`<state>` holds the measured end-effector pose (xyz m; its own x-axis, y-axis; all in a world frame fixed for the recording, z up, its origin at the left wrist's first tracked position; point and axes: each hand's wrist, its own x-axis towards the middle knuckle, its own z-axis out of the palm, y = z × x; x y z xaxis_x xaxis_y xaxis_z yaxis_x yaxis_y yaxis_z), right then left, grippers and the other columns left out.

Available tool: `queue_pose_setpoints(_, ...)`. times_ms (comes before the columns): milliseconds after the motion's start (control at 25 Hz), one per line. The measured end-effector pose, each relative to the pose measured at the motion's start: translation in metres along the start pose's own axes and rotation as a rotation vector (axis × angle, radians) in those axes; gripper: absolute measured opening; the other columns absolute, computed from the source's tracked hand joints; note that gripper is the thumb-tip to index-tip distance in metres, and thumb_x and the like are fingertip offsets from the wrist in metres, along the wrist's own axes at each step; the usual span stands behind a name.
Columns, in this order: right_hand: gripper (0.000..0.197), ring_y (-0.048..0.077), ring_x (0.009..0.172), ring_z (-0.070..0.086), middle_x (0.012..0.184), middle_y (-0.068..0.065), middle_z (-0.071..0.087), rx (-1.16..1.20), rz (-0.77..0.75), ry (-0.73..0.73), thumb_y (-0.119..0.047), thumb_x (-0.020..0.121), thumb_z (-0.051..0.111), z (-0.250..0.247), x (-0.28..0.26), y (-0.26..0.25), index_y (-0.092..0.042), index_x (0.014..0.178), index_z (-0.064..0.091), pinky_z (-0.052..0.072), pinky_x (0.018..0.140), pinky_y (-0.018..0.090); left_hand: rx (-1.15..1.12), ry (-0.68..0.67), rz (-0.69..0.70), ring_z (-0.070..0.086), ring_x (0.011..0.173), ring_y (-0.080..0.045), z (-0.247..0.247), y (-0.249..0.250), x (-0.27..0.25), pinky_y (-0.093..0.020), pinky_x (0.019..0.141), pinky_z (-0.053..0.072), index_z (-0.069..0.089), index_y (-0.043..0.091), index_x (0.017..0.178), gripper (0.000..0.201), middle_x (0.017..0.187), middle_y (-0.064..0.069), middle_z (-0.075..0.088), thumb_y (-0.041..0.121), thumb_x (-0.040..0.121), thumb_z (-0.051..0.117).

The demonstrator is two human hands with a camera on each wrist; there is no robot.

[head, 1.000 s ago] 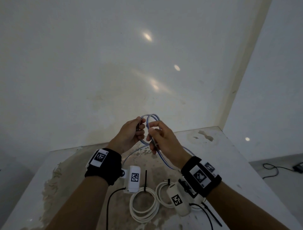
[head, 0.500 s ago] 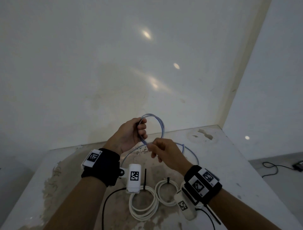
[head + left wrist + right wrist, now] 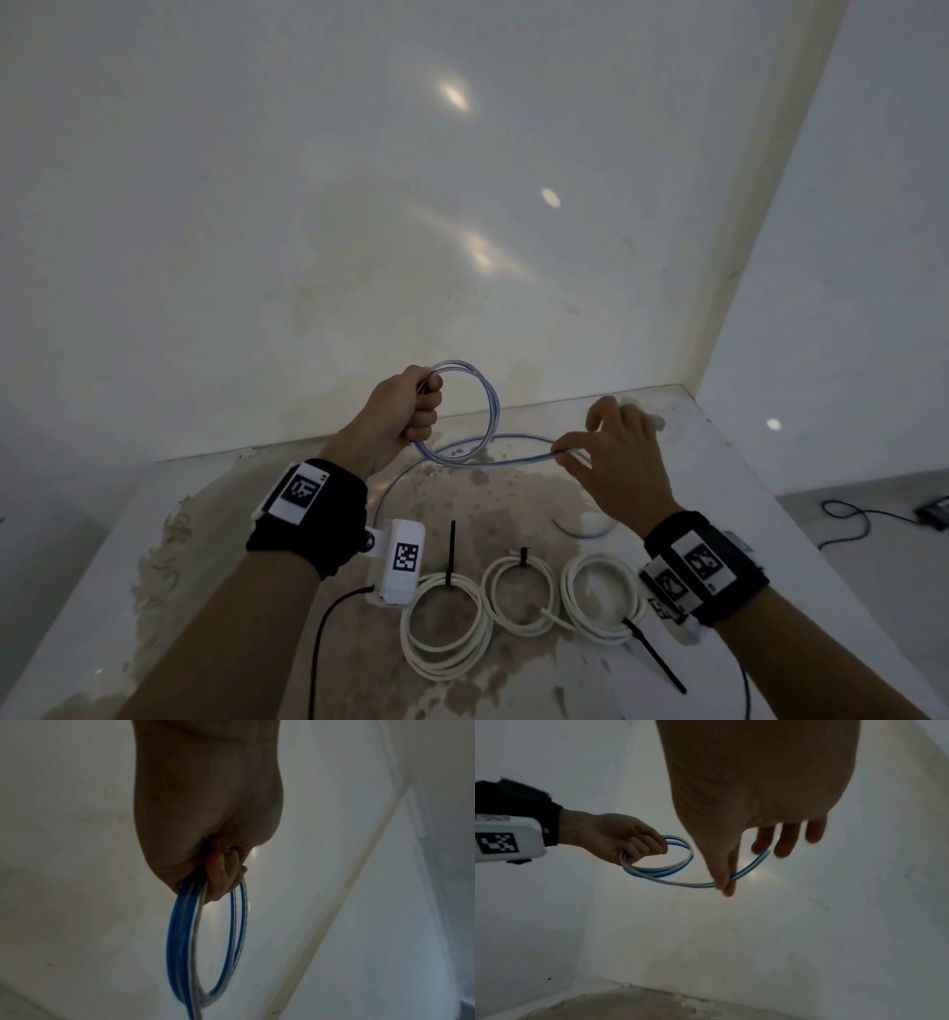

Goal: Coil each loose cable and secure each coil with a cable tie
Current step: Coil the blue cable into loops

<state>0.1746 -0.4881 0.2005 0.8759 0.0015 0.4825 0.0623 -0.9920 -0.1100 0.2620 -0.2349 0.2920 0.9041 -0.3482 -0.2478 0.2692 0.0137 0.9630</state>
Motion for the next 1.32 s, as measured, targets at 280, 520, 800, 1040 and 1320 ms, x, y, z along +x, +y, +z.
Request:
queue_pose_setpoints(280, 0.024, 0.019, 0.082, 0.066, 0.082, -0.003, 0.07, -0.003, 0.364, -0.101, -0.043, 0.099, 0.048, -0.024, 0.014, -0.017, -0.029, 0.095, 0.067, 0.041, 0.063, 0.028, 0.006, 0.006, 0.031, 0.013, 0.043, -0.009, 0.019, -0.003, -0.003, -0.023, 0.041, 0.015, 0.035, 0.02, 0.07, 0.032, 0.056, 0.005, 0.02, 0.022, 0.102, 0.029)
queue_pose_setpoints(520, 0.021, 0.019, 0.08, 0.067, 0.097, 0.003, 0.072, 0.437, 0.405, 0.021, -0.026, 0.101, 0.051, -0.014, 0.023, -0.019, -0.02, 0.115, 0.067, 0.054, 0.072, 0.036, -0.073, -0.019, 0.03, 0.013, 0.042, -0.008, 0.024, -0.009, -0.004, -0.021, 0.038, 0.015, 0.036, 0.019, 0.07, 0.032, 0.055, 0.006, 0.02, 0.022, 0.102, 0.03)
queue_pose_setpoints(800, 0.029, 0.018, 0.062, 0.072, 0.092, 0.005, 0.06, 1.07, 0.284, 0.244, -0.009, 0.104, 0.045, -0.02, 0.027, -0.042, -0.028, 0.124, 0.053, 0.06, 0.06, 0.025, -0.233, -0.088, -0.081, 0.015, 0.039, -0.006, 0.023, -0.019, -0.008, -0.019, 0.037, 0.014, 0.04, 0.019, 0.069, 0.034, 0.054, 0.008, 0.021, 0.025, 0.101, 0.032)
queue_pose_setpoints(1040, 0.022, 0.011, 0.063, 0.063, 0.094, -0.007, 0.067, 1.012, 0.215, 0.244, -0.014, 0.1, 0.057, -0.024, 0.027, -0.043, -0.025, 0.119, 0.057, 0.052, 0.058, 0.023, -0.226, -0.174, -0.164, 0.017, 0.039, -0.005, 0.034, -0.021, -0.014, -0.02, 0.04, 0.012, 0.04, 0.018, 0.07, 0.036, 0.054, 0.007, 0.022, 0.025, 0.104, 0.029)
queue_pose_setpoints(1320, 0.02, 0.003, 0.101, 0.059, 0.11, -0.001, 0.059, 0.929, -0.013, 0.129, -0.017, 0.102, 0.052, -0.023, 0.015, -0.049, -0.026, 0.112, 0.068, 0.05, 0.077, 0.015, -0.084, -0.28, -0.254, 0.012, 0.038, -0.005, 0.052, -0.023, -0.023, -0.02, 0.037, 0.009, 0.043, 0.015, 0.071, 0.039, 0.054, 0.008, 0.019, 0.036, 0.101, 0.029)
